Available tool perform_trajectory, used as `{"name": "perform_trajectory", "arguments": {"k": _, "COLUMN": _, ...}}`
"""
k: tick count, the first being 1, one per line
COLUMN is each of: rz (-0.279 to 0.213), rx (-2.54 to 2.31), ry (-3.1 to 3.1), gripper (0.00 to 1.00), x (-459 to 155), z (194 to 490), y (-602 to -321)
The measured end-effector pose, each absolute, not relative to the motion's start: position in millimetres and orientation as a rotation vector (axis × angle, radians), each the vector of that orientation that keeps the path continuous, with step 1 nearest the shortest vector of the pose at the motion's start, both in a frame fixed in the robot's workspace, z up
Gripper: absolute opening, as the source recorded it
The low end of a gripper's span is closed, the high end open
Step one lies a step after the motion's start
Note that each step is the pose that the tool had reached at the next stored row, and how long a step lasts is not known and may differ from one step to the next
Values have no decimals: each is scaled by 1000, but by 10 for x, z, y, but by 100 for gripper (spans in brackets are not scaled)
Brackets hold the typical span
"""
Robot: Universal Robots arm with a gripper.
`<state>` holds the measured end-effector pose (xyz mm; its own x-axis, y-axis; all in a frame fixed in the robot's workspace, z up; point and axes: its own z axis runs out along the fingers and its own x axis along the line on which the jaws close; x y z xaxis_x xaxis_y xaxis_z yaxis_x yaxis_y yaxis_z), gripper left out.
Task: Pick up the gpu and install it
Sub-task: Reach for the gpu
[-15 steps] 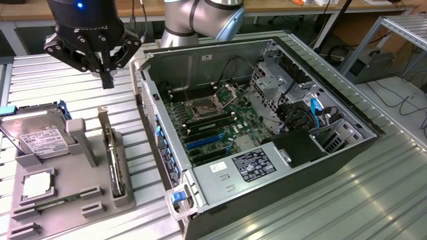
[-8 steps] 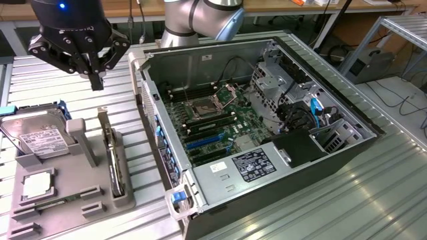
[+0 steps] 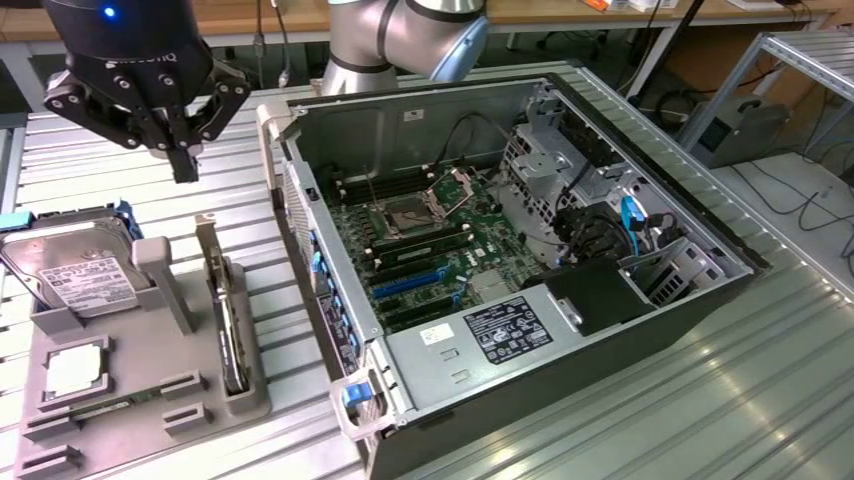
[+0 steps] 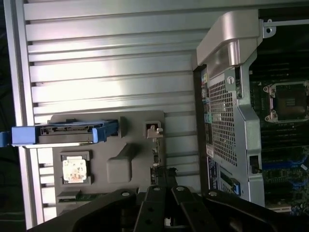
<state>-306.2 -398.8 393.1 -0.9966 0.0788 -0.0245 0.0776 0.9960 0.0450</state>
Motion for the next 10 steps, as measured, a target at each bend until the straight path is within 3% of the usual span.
{"name": "perform_trajectory", "arguments": {"k": 10, "rz": 69, "rx": 122, "ry": 3112, "gripper": 11, "x": -3093, "z": 3932, "y": -4104}}
